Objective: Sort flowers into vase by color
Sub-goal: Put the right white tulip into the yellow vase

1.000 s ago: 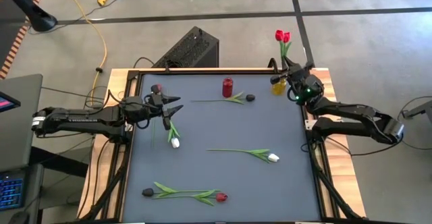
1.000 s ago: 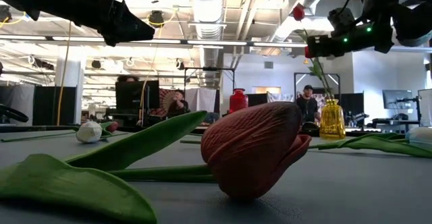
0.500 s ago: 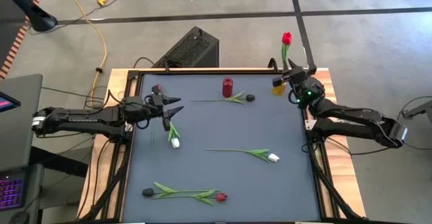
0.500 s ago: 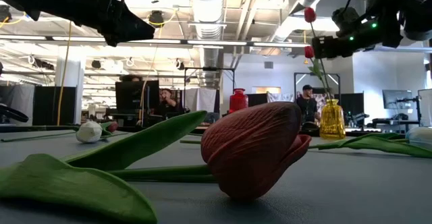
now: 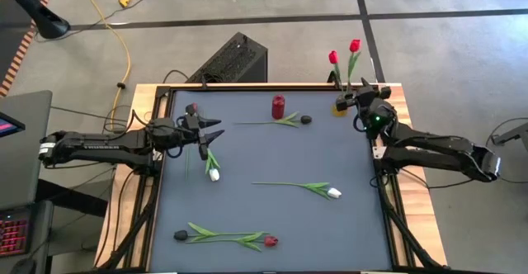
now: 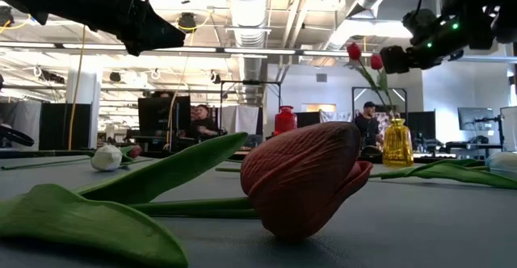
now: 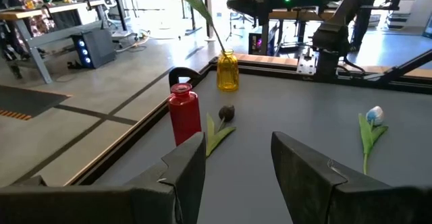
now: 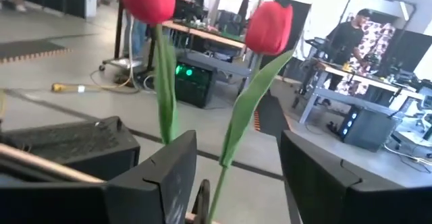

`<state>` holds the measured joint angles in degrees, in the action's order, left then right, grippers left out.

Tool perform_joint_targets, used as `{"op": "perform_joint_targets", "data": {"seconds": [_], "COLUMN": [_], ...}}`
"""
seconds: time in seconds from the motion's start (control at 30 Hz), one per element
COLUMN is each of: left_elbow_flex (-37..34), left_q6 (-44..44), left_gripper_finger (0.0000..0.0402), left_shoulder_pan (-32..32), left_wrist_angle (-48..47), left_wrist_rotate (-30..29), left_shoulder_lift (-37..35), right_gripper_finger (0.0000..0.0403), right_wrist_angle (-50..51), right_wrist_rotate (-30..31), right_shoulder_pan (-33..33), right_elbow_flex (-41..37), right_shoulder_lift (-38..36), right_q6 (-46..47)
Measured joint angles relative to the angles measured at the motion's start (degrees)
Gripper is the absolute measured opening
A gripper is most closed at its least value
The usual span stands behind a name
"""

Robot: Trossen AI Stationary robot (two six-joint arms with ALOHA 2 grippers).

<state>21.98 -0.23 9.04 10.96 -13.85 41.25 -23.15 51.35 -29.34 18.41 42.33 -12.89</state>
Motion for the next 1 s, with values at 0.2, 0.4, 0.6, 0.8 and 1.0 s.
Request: {"op": "perform_joint_targets", "data": {"seconds": [0.2, 0.4, 0.6, 0.8, 1.0], "left_elbow_flex": [0.0, 0.0, 0.0, 0.0, 0.0], "left_q6": [0.0, 0.0, -0.8, 1.4, -1.9], "left_gripper_finger": [0.0160, 0.0160, 0.0160, 0.0160, 0.0160], "left_shoulder_pan": [0.0, 0.0, 0.0, 0.0, 0.0], "left_wrist_angle": [0.0, 0.0, 0.1, 3.5, 2.6], "left_wrist_rotate": [0.0, 0.0, 0.0, -0.2, 1.3], "left_shoulder_lift": [0.0, 0.0, 0.0, 0.0, 0.2], "right_gripper_finger": [0.0240, 0.0240, 0.0240, 0.0240, 0.0240], "right_wrist_angle": [9.3, 25.2, 30.4, 30.5, 30.9], "right_wrist_rotate": [1.2, -5.0, -20.6, -33.1, -44.5], "right_shoulder_pan": [6.7, 12.9, 15.3, 17.7, 24.4], "right_elbow_flex": [6.4, 15.9, 20.6, 23.6, 26.2], "right_shoulder_lift": [0.0, 0.1, 2.7, 8.7, 14.5], "right_q6": [2.7, 17.7, 28.6, 37.1, 47.0]}}
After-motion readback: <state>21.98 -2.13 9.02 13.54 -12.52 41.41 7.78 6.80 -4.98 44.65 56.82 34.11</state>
